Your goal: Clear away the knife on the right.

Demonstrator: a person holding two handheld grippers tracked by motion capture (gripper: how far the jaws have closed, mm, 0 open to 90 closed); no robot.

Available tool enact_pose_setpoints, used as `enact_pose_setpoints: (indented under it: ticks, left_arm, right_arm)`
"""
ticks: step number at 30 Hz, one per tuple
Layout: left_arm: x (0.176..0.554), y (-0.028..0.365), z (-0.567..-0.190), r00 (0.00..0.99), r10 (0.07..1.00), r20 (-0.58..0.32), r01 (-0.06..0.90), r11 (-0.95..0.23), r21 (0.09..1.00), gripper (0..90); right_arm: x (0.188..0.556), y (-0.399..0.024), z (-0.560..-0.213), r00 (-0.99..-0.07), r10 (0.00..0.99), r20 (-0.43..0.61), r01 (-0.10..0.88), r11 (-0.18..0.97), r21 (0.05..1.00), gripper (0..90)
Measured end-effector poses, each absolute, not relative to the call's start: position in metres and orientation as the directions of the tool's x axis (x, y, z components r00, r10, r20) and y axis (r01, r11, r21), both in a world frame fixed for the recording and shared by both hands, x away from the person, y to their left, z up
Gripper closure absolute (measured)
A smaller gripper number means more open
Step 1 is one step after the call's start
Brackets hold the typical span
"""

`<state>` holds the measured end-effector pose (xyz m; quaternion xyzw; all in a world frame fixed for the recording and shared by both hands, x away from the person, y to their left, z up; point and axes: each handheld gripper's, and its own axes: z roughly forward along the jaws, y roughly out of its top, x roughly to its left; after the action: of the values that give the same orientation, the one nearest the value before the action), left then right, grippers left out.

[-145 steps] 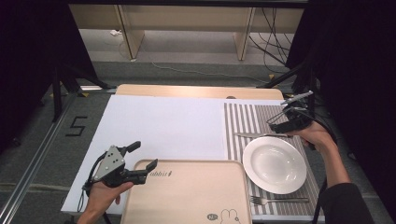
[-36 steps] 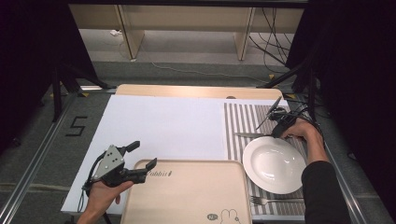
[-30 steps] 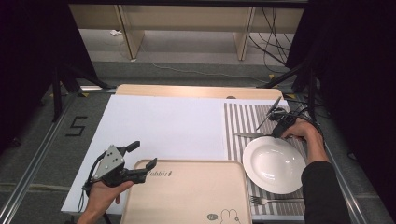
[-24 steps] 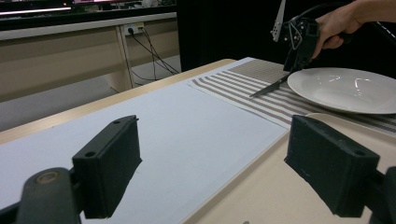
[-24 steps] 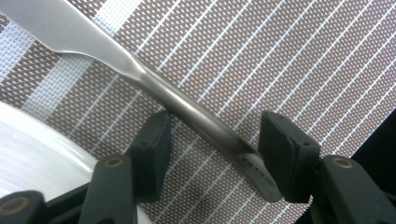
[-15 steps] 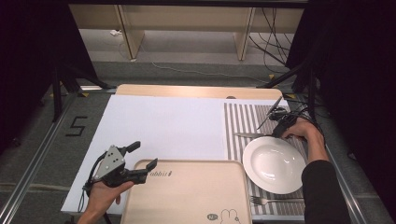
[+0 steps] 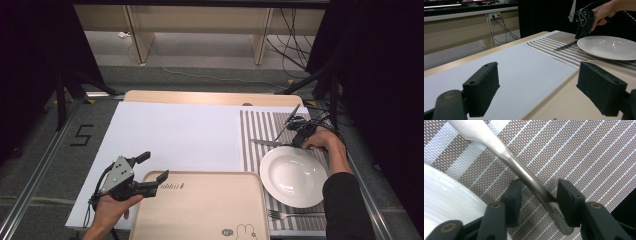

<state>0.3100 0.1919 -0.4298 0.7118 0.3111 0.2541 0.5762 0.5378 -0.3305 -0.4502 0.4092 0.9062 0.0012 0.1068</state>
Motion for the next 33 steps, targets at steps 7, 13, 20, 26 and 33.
enact_pose_setpoints:
  ticks: [7,13,20,26,33]
  left_arm:
    - [0.31,0.191,-0.43,0.679,0.734,0.002,0.151,-0.142,0.978,17.0]
    - [0.31,0.192,-0.43,0.679,0.734,0.0,0.152,-0.141,0.978,17.0]
    - [0.31,0.191,-0.43,0.679,0.734,0.002,0.151,-0.143,0.978,16.9]
    - [0.31,0.191,-0.43,0.68,0.733,0.002,0.151,-0.143,0.978,17.0]
    - [0.31,0.191,-0.43,0.681,0.732,0.0,0.152,-0.141,0.978,16.9]
  right_arm:
    - [0.538,-0.32,-0.45,-0.692,0.686,-0.225,0.696,0.716,0.041,65.5]
    - [0.54,-0.316,-0.45,-0.724,0.649,-0.234,0.662,0.749,0.031,68.6]
    - [0.539,-0.314,-0.45,-0.734,0.645,-0.212,0.657,0.754,0.015,76.5]
    - [0.538,-0.314,-0.451,-0.737,0.641,-0.213,0.651,0.758,0.027,78.0]
    - [0.537,-0.315,-0.451,-0.754,0.619,-0.218,0.629,0.777,0.032,78.7]
